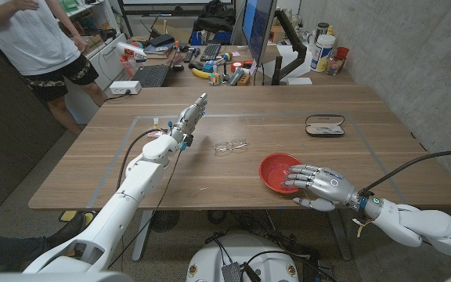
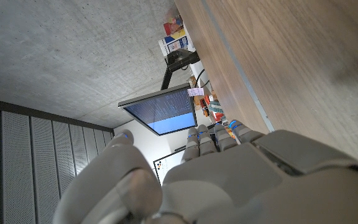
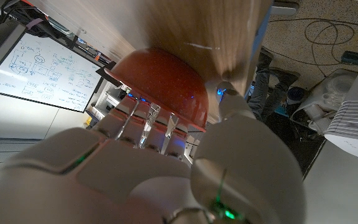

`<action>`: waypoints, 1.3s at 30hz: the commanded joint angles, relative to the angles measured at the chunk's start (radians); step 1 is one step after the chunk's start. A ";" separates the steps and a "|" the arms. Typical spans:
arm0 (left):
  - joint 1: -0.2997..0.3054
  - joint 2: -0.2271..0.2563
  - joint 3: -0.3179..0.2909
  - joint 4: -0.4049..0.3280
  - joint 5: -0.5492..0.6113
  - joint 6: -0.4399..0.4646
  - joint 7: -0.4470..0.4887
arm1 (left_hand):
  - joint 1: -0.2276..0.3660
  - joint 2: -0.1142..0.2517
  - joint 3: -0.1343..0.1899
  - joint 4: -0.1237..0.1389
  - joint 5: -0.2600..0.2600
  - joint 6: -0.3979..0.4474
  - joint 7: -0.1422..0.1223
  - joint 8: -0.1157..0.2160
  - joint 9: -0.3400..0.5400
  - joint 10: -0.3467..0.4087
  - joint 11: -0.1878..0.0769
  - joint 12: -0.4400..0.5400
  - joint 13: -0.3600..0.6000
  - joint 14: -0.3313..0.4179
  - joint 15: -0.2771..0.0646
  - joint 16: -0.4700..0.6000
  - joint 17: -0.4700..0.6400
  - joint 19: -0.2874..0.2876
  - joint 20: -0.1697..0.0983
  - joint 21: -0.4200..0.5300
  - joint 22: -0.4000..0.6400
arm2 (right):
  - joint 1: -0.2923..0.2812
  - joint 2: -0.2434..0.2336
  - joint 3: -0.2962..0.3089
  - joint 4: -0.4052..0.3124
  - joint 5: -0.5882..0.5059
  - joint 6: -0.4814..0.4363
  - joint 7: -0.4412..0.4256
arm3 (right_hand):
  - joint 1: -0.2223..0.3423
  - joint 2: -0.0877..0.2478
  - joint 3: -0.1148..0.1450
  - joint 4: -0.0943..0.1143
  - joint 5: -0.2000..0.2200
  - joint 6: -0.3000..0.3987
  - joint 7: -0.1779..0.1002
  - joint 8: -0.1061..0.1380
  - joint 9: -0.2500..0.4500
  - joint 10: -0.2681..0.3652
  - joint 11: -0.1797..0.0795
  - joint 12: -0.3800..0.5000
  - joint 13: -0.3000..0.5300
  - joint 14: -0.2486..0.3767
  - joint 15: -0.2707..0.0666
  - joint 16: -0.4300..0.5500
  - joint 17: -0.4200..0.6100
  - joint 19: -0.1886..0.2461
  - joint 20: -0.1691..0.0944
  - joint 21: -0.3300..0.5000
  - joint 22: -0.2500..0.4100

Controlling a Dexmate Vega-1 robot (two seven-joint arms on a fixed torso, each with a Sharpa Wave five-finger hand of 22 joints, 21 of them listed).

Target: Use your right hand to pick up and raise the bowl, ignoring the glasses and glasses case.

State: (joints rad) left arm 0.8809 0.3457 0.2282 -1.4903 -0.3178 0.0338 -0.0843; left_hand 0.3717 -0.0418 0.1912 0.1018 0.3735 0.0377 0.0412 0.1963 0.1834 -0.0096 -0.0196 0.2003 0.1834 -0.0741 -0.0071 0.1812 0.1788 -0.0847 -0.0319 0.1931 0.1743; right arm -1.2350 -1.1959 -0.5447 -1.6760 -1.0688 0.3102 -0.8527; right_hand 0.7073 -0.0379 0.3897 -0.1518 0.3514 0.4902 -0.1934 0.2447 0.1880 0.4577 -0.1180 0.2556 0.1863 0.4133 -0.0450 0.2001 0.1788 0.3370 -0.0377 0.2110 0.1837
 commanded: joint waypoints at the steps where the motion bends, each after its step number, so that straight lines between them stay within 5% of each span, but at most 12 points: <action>1: -0.012 -0.006 0.000 0.021 0.001 -0.009 -0.009 | -0.002 0.012 -0.005 0.000 0.007 0.003 0.002 0.002 0.003 -0.005 -0.006 0.000 0.005 -0.005 0.004 0.006 0.004 -0.007 -0.036 0.004 0.004 | 0.026 0.009 -0.019 0.018 -0.001 0.008 -0.016 | 0.031 0.003 0.017 -0.007 0.006 0.032 0.002 0.007 0.006 0.015 0.004 0.003 0.001 0.032 -0.100 0.007 0.001 0.017 -0.039 0.008 0.004; 17: 0.001 -0.006 -0.018 0.030 -0.011 -0.021 -0.010 | -0.001 0.014 -0.007 0.000 0.007 0.003 0.002 0.002 0.003 -0.006 -0.008 0.000 0.005 -0.005 0.005 0.006 0.004 -0.007 -0.037 0.005 0.004 | 0.078 0.050 -0.055 0.059 -0.032 0.025 -0.089 | 0.123 0.017 0.061 -0.002 -0.005 0.227 -0.028 0.026 0.008 0.197 -0.075 0.034 0.000 0.243 -0.169 0.019 0.001 0.056 -0.078 0.008 0.003; 28: 0.015 -0.004 -0.031 0.026 -0.019 -0.028 -0.006 | 0.000 0.015 -0.010 0.000 0.007 0.002 0.003 0.001 0.003 -0.008 -0.006 0.000 0.005 -0.006 0.003 0.006 0.004 -0.008 -0.037 0.005 0.004 | 0.101 0.059 -0.069 0.069 -0.021 0.048 -0.102 | 0.186 0.052 0.093 0.004 -0.012 0.312 -0.023 0.025 0.009 0.304 -0.077 0.037 0.001 0.404 -0.184 0.035 0.011 0.092 -0.103 0.009 0.000; 39: 0.024 -0.002 -0.039 0.026 -0.027 -0.037 -0.006 | 0.000 0.015 -0.012 0.000 0.007 0.003 0.003 0.001 0.003 -0.007 -0.008 0.000 0.005 -0.005 0.005 0.006 0.004 -0.008 -0.036 0.005 0.004 | 0.115 0.065 -0.075 0.074 -0.010 0.068 -0.097 | 0.271 0.064 0.078 -0.007 -0.046 0.382 -0.016 0.030 0.012 0.439 -0.076 0.048 0.006 0.552 -0.194 0.077 0.038 0.132 -0.124 0.011 0.001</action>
State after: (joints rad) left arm 0.8962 0.3417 0.1979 -1.4634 -0.3331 0.0081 -0.0933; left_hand 0.3676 -0.0350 0.1857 0.1020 0.3735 0.0377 0.0412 0.1963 0.1834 -0.0133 -0.0232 0.2003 0.1834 -0.0741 -0.0070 0.1812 0.1788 -0.0847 -0.0320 0.1931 0.1743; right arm -1.1449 -1.1429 -0.6064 -1.6132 -1.0901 0.3588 -0.9477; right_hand 0.9462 0.0213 0.4748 -0.1546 0.3158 0.8501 -0.2087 0.2669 0.1981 0.8593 -0.1928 0.2941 0.1887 0.9317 -0.1274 0.2631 0.2090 0.4549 -0.0482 0.2186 0.1813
